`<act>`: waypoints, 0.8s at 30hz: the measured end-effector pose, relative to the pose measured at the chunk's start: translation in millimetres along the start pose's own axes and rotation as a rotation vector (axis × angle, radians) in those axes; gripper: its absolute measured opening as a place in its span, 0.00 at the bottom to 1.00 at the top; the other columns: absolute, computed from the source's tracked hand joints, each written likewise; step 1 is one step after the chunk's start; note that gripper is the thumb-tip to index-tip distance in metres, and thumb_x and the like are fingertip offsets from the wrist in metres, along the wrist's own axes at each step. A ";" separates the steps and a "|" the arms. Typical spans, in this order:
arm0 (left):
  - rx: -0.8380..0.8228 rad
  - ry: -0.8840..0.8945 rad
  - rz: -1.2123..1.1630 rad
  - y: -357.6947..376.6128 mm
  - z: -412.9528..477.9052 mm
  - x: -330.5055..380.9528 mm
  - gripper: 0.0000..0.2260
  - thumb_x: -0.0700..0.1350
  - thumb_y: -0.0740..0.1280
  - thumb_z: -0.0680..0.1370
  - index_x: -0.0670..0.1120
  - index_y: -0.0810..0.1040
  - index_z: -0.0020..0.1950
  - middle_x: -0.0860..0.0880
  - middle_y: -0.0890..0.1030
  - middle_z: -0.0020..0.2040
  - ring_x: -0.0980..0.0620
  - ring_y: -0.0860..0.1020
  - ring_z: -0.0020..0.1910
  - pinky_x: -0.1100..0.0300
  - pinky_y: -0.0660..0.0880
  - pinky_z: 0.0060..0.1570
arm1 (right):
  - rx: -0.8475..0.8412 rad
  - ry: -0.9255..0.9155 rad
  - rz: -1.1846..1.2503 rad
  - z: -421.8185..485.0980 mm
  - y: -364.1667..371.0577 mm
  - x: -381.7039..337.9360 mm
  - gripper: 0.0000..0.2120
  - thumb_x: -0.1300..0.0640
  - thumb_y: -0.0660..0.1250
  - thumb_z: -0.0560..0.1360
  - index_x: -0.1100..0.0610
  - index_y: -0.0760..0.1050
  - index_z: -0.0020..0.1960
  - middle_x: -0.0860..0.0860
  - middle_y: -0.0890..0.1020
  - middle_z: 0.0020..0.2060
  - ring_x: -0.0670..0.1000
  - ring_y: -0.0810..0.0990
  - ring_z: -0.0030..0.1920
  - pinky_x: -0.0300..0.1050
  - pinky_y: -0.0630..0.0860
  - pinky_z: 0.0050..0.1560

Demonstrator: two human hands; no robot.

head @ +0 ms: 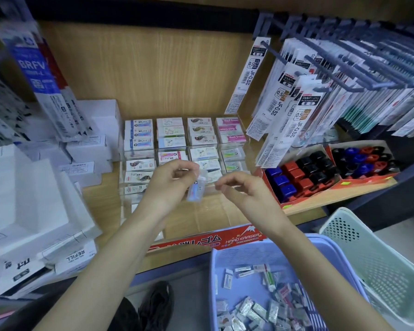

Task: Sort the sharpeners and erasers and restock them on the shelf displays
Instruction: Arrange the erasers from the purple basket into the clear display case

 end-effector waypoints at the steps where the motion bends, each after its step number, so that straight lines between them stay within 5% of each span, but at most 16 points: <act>1: -0.023 -0.002 0.010 2.8 0.1 -0.7 0.04 0.41 0.67 0.77 0.49 0.80 0.49 0.45 0.80 0.47 0.49 0.79 0.47 0.57 0.76 0.47 | -0.001 -0.029 -0.015 1.4 0.0 -2.6 0.09 0.57 0.66 0.76 0.42 0.77 0.51 0.39 0.80 0.50 0.41 0.77 0.53 0.43 0.72 0.58; 3: -0.056 -0.026 0.018 7.7 -0.2 -3.0 0.10 0.44 0.70 0.75 0.49 0.77 0.55 0.44 0.81 0.48 0.47 0.80 0.48 0.54 0.75 0.50 | -0.062 -0.096 -0.040 2.9 4.9 -7.7 0.17 0.57 0.68 0.75 0.40 0.72 0.58 0.40 0.76 0.56 0.40 0.76 0.54 0.38 0.73 0.55; 6: -0.057 -0.047 0.024 9.8 0.5 -5.5 0.18 0.46 0.73 0.72 0.49 0.72 0.58 0.46 0.82 0.47 0.48 0.81 0.49 0.52 0.75 0.55 | -0.131 -0.155 -0.064 1.0 13.6 -12.7 0.18 0.59 0.70 0.73 0.46 0.72 0.61 0.44 0.75 0.53 0.39 0.74 0.49 0.31 0.70 0.49; 11: -0.049 -0.012 0.184 12.7 0.7 -5.9 0.19 0.52 0.71 0.73 0.50 0.69 0.60 0.54 0.79 0.50 0.56 0.76 0.51 0.61 0.71 0.47 | 0.090 -0.131 -0.236 7.3 -12.4 1.9 0.14 0.55 0.73 0.70 0.49 0.75 0.54 0.42 0.76 0.46 0.39 0.72 0.47 0.27 0.66 0.46; 15: 0.004 0.070 0.321 6.8 4.1 -3.3 0.15 0.51 0.68 0.76 0.50 0.70 0.60 0.55 0.76 0.53 0.56 0.74 0.54 0.68 0.69 0.41 | 0.348 -0.016 -0.358 26.8 -54.2 22.4 0.18 0.55 0.73 0.71 0.56 0.76 0.60 0.46 0.75 0.42 0.48 0.73 0.48 0.40 0.71 0.48; 20: -0.013 0.104 0.367 7.8 5.3 -3.7 0.13 0.49 0.68 0.76 0.49 0.73 0.60 0.55 0.77 0.50 0.63 0.74 0.47 0.71 0.66 0.39 | 0.340 -0.071 -0.547 47.0 -54.5 23.5 0.19 0.52 0.70 0.73 0.56 0.76 0.62 0.52 0.81 0.52 0.52 0.70 0.54 0.50 0.72 0.54; 24: -0.027 0.104 0.356 8.4 6.6 -3.6 0.13 0.49 0.67 0.76 0.50 0.73 0.59 0.56 0.78 0.49 0.63 0.74 0.49 0.70 0.67 0.41 | 0.419 -0.127 -0.537 40.3 -66.7 18.9 0.18 0.54 0.72 0.72 0.56 0.78 0.61 0.42 0.74 0.39 0.55 0.73 0.52 0.50 0.73 0.53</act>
Point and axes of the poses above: each hand's wrist, its own z-axis towards the middle knuckle, its own y-axis out of the palm, x = y × z, the point moved 8 cm from there along z, towards the middle knuckle
